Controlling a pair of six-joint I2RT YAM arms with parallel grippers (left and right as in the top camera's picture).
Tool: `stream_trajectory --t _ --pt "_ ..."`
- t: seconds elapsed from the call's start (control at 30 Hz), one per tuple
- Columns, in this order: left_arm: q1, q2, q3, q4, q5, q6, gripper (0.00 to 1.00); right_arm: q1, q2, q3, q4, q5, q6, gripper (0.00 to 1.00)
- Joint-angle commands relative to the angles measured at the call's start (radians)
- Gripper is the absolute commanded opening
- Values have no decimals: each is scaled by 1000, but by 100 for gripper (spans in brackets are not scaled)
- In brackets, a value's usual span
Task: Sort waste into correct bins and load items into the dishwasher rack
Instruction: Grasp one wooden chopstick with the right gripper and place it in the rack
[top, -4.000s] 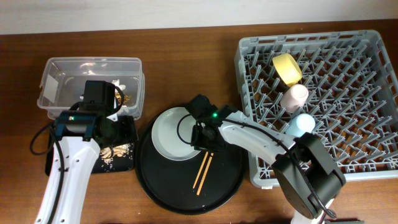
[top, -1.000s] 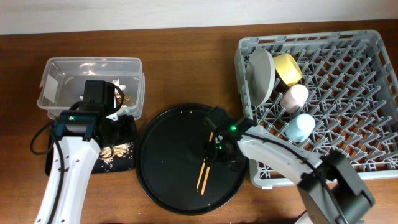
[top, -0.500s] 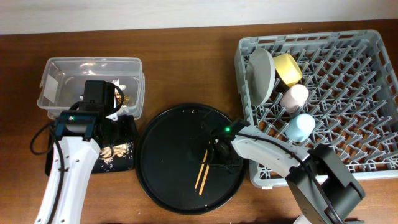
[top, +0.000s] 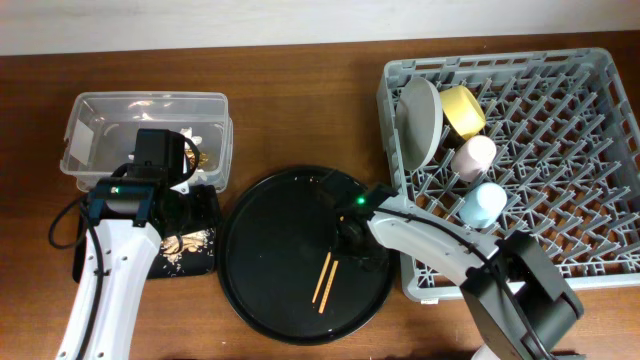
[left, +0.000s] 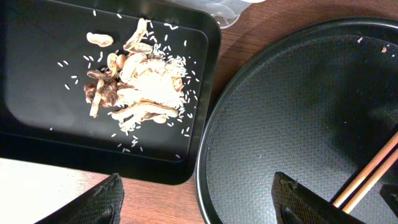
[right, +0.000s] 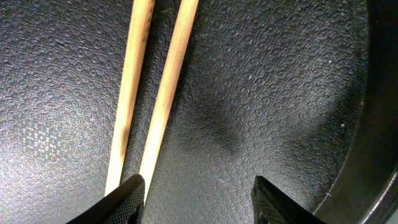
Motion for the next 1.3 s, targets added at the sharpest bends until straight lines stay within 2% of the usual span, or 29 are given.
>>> stream_trajectory --t 0.0,0.3,0.37,0.4,0.47,0.53,0.6,0.63,0.7,0.73,0.87,0.9,1.0,1.13,1.27 --pt "3 -9 5 0 -7 -10 75 11 57 14 5 23 19 57" --pt "3 -9 5 0 -7 -10 76 42 59 14 34 18 19 58" --pt "3 -9 5 0 -7 -10 75 42 60 12 22 25 20 50" --pt "3 -9 5 0 -7 -10 75 42 60 7 15 26 24 43" --pt "3 -9 5 -1 -7 -10 75 42 60 -5 6 25 35 38" --pt "3 -9 5 -1 -7 -10 76 42 59 -6 -7 23 35 25" --pt "3 -9 5 -1 -7 -10 75 42 59 -6 -4 12 35 18" --pt "3 -9 5 -1 -7 -10 76 41 59 -3 -4 10 35 11" --pt "3 -9 5 -1 -7 -10 75 34 49 29 -28 9 34 4" --pt "3 -9 5 -1 -7 -10 75 25 39 56 -55 10 29 4" --pt "3 -9 5 -1 -7 -10 75 -61 -66 250 -237 48 -124 4" --pt "3 -9 5 -1 -8 -10 75 -109 -111 327 -301 51 -235 4" --pt "3 -9 5 -1 -7 -10 76 -230 -160 415 -410 52 -436 4" --pt "3 -9 5 -1 -7 -10 76 -397 -149 337 -463 51 -521 4" --pt "3 -9 5 -1 -7 -10 76 -444 -148 190 -355 47 -566 4"
